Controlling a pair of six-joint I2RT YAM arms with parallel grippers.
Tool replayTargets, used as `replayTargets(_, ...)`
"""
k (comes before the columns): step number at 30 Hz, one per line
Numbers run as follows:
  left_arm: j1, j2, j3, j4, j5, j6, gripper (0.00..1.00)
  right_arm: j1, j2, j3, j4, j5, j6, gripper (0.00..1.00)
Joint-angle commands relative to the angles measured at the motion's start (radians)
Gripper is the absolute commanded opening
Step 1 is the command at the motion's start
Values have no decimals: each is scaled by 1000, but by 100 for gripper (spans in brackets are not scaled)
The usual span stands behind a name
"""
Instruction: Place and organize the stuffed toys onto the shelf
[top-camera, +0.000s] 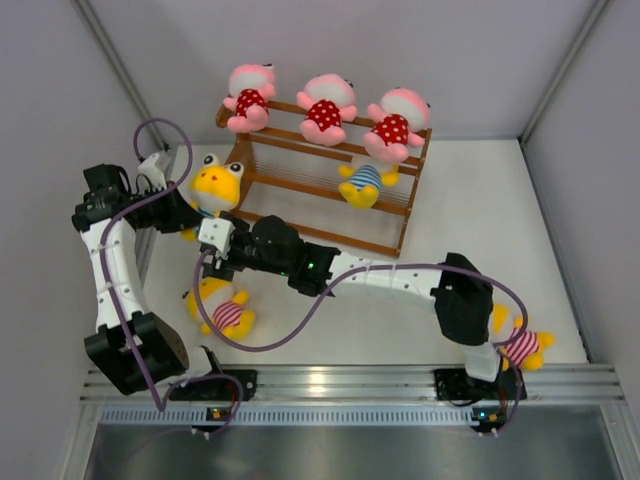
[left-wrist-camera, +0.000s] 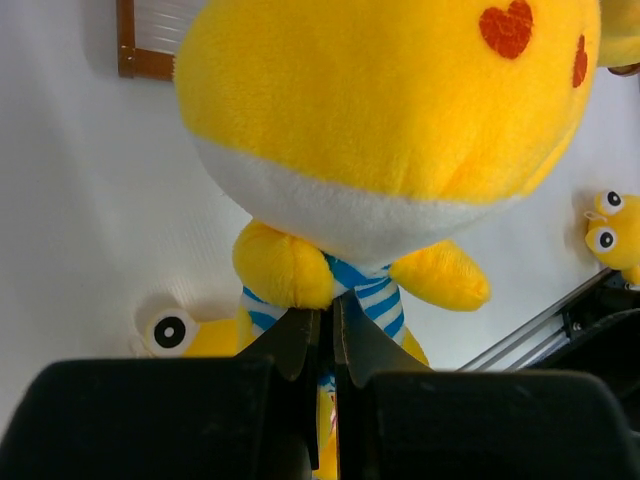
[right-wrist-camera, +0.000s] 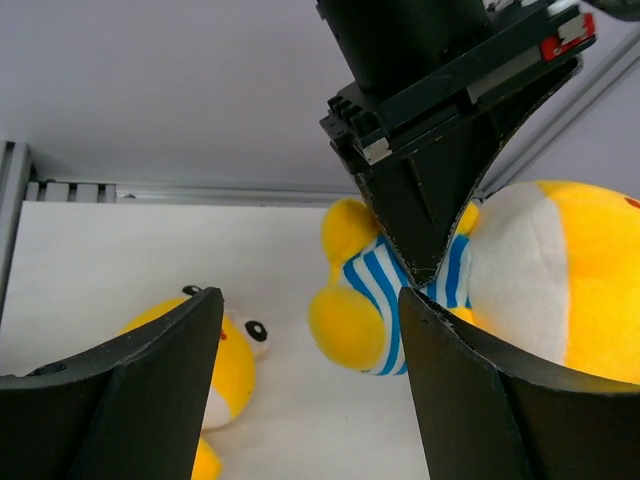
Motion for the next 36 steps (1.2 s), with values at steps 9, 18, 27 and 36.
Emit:
replayTargets(9,-1,-10,26,-18,66,-8,0,-9,126,133,-105,206,-51,69)
replayTargets(18,-1,-3,11,-19,81,-10,0,-49,165,159,-62,234,26,40)
replayTargets(27,-1,10,16,-21,66,13,0,-104,65,50,-33,186,77,0)
replayTargets(36,-1,31,64,-19,-107,79,82,-114,-82,18,-235,22,-115,0)
